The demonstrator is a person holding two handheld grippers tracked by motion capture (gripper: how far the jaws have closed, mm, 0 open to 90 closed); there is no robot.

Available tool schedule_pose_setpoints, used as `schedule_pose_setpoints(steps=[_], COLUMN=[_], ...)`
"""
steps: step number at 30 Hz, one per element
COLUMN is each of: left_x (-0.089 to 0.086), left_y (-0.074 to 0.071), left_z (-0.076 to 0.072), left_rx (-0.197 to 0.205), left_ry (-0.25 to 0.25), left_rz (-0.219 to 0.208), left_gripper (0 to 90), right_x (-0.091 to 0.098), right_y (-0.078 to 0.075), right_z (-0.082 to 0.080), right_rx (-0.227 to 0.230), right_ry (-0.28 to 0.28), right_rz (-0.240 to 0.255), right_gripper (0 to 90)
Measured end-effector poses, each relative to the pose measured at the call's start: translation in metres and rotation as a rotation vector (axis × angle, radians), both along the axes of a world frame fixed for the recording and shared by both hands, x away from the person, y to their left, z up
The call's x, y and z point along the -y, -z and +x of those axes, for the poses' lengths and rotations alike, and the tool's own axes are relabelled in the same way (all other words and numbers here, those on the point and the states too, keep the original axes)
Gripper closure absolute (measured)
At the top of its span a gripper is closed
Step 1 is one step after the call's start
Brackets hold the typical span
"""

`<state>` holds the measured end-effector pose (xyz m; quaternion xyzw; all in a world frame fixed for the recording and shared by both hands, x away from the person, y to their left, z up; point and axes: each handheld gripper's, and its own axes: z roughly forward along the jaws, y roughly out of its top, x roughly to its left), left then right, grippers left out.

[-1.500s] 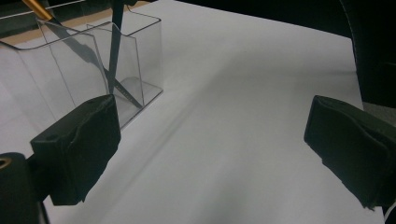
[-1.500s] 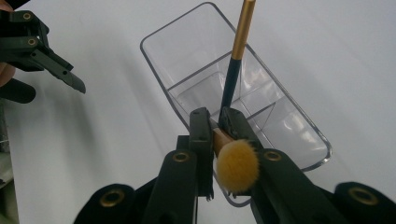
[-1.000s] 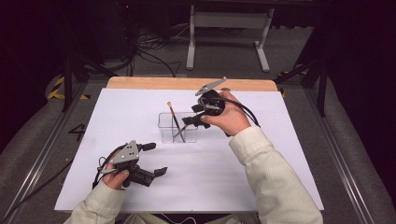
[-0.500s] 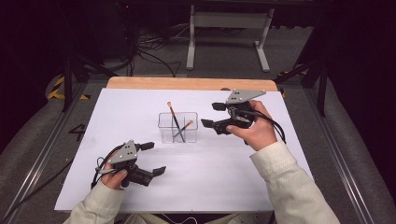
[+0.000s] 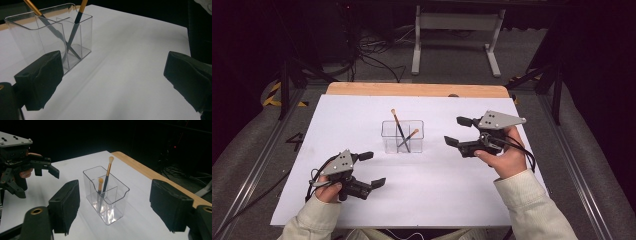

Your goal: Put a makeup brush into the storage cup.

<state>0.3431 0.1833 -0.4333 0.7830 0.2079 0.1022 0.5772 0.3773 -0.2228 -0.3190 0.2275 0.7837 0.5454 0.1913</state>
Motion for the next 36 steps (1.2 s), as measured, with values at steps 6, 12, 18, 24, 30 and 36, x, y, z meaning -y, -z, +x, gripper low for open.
schedule_pose_setpoints(steps=[6,12,18,24,30,36], left_x=[-0.005,-0.007,-0.011,-0.016,-0.019,-0.022], left_y=[-0.003,-0.004,-0.005,-0.007,-0.007,-0.005], left_z=[-0.002,-0.003,-0.004,-0.006,-0.008,-0.010], left_rx=[-0.010,-0.015,-0.020,-0.020,-0.022,-0.016], left_ry=[0.015,0.009,0.002,-0.010,-0.015,-0.019], left_rz=[-0.023,-0.024,-0.041,-0.058,-0.071,-0.072], left_gripper=[3.0,3.0,2.8,2.8,2.8,2.8], right_x=[0.019,0.031,0.043,0.054,0.060,0.065], right_y=[0.013,0.023,0.035,0.053,0.063,0.075], right_z=[-0.009,-0.017,-0.026,-0.031,-0.036,-0.039], right_rx=[0.041,0.083,0.110,0.113,0.136,0.127], right_ry=[0.007,0.017,0.045,0.071,0.097,0.110], right_rz=[0.035,0.036,0.058,0.089,0.131,0.138], right_gripper=[24.6,21.8,19.4,18.3,18.3,18.0])
